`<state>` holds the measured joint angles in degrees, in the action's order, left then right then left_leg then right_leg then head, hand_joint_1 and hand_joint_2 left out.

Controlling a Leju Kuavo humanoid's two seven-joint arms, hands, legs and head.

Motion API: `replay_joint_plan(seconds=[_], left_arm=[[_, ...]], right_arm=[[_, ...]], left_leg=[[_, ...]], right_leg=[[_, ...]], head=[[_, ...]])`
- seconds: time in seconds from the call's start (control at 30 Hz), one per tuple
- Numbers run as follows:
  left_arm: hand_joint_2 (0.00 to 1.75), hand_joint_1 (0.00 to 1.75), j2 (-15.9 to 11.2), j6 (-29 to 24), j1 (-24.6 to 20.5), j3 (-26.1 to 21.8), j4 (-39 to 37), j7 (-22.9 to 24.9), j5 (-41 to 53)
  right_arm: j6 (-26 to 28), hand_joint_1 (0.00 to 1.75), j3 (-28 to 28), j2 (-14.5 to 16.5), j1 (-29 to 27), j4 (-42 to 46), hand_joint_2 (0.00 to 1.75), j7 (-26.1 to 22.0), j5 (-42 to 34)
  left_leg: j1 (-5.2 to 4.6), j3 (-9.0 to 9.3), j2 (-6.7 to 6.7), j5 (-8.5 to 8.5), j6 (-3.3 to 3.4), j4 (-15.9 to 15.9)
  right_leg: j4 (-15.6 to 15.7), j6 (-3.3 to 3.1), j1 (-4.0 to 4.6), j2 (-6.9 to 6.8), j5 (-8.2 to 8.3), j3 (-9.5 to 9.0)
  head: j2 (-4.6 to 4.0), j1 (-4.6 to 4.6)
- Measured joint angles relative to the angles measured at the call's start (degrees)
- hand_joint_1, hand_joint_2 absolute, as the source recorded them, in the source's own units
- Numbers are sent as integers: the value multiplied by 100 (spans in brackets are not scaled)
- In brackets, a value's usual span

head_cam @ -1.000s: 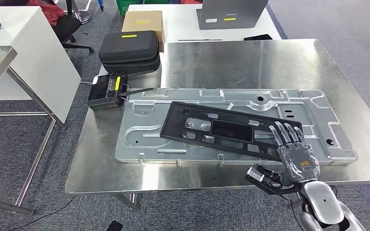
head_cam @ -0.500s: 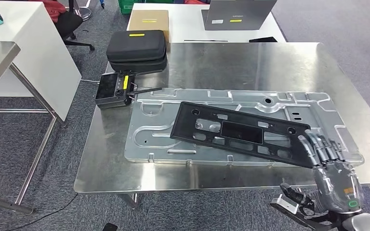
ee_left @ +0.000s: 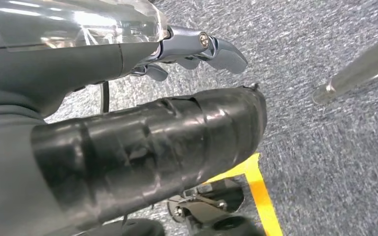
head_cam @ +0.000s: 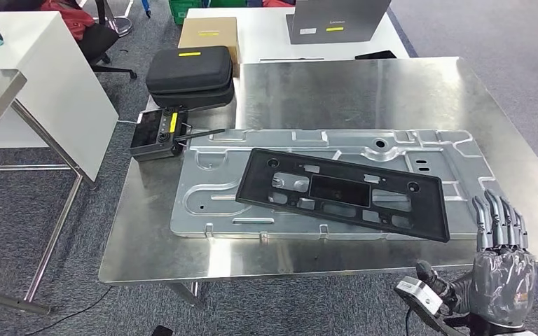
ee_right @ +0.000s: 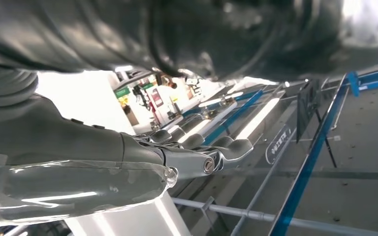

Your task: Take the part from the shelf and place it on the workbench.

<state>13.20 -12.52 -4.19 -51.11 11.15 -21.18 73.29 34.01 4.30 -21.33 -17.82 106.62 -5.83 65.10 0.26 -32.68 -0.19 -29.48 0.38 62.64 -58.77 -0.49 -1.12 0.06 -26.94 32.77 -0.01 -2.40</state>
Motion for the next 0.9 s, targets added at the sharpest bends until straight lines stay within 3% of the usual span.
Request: replay_joint_plan(seconds=[0.07, 0.17, 0.2, 0.23, 0.33, 0.37, 0.4, 0.43, 0.5, 0.57, 0.67, 0.73, 0.83, 0.87, 0.9], left_arm=[[0, 0, 0, 0, -8, -10, 0, -1, 0], [0, 0, 1, -3, -1, -24, 0, 0, 1], [0, 0, 1, -13, -2, -26, 0, 2, 5], [0, 0, 2, -33, -6, -27, 0, 8, 8], [0, 0, 8, -142, -2, -35, 0, 59, 13], [0, 0, 9, -182, 2, -38, 0, 79, 12], [0, 0, 9, -216, 3, -42, 0, 95, 11], [0, 0, 10, -251, 2, -43, 0, 108, 10], [0, 0, 20, -307, 0, -45, 0, 126, 10], [0, 0, 31, -338, -2, -46, 0, 146, 11], [0, 0, 33, -363, 2, -49, 0, 177, 2], [0, 0, 33, -383, 0, -51, 0, 184, -16], [0, 0, 33, -401, 4, -59, 0, 195, -45], [0, 0, 33, -405, 10, -65, 0, 203, -51], [0, 0, 33, -413, 16, -72, 0, 210, -56]], right_arm=[[0, 0, -19, 30, -1, 0, 0, -2, -1], [4, 0, -42, 57, -5, 2, 0, -4, -5], [20, 0, -53, 65, -6, 7, 0, -9, -23], [70, 0, -65, 79, -7, 14, 0, -44, -87], [395, 0, -95, 308, 7, 42, 0, -455, -719], [479, 0, -107, 464, 20, 58, 0, -695, -1038], [521, 0, -128, 635, 41, 80, 0, -948, -1333], [538, 0, -168, 843, 67, 114, 0, -1216, -1613], [546, 0, -266, 1240, 125, 183, 0, -1608, -2021], [556, 0, -337, 1536, 159, 233, 0, -1783, -2260], [571, 0, -368, 1792, 163, 262, 0, -1871, -2514], [581, 0, -369, 1914, 161, 270, 0, -1927, -2688], [595, 0, -369, 2068, 150, 269, 0, -1995, -2823], [596, 0, -369, 2107, 145, 268, 0, -2012, -2854], [597, 0, -369, 2145, 138, 268, 0, -2031, -2889]], left_leg=[[-15, 184, -2, 101, 45, -417], [-19, 191, -2, 141, 146, -482], [-11, 198, 1, 168, 185, -510], [1, 204, 6, 193, 216, -537], [-9, 192, 14, 209, 241, -545], [-15, 192, 15, 208, 241, -541], [-20, 193, 14, 205, 240, -536], [-23, 199, 12, 201, 235, -529], [-36, 211, 7, 180, 209, -510], [-50, 201, 3, 163, 168, -488], [-38, 185, 6, 156, 85, -489], [-28, 108, 6, -9, 23, -297], [5, -315, 6, -572, -53, 688], [13, -430, 6, -669, -70, 966], [20, -456, 7, -656, -79, 1060]], right_leg=[[-20, 60, 20, 2, -5, 12], [-13, 164, 14, 3, 0, 16], [-88, 191, 5, 2, -67, 46], [-275, 212, 0, 1, -199, 125], [-1275, 243, -11, -3, -710, 572], [-1478, 242, -12, -3, -752, 665], [-1488, 234, -11, -3, -690, 669], [-1282, 216, -9, -3, -532, 568], [-547, 160, 12, -3, -169, 206], [-72, 109, 50, 1, -26, -4], [14, 37, 59, 6, -12, -7], [72, -34, 24, -4, 27, -23], [86, -84, 20, -25, 55, -2], [74, -87, 23, -28, 59, 14], [55, -89, 24, -29, 62, 32]], head=[[-1, -2], [1, -3], [0, -4], [0, -5], [0, -4], [0, -4], [0, -4], [0, -4], [-1, -3], [0, -3], [1, -2], [1, -1], [0, 2], [0, 2], [0, 2]])
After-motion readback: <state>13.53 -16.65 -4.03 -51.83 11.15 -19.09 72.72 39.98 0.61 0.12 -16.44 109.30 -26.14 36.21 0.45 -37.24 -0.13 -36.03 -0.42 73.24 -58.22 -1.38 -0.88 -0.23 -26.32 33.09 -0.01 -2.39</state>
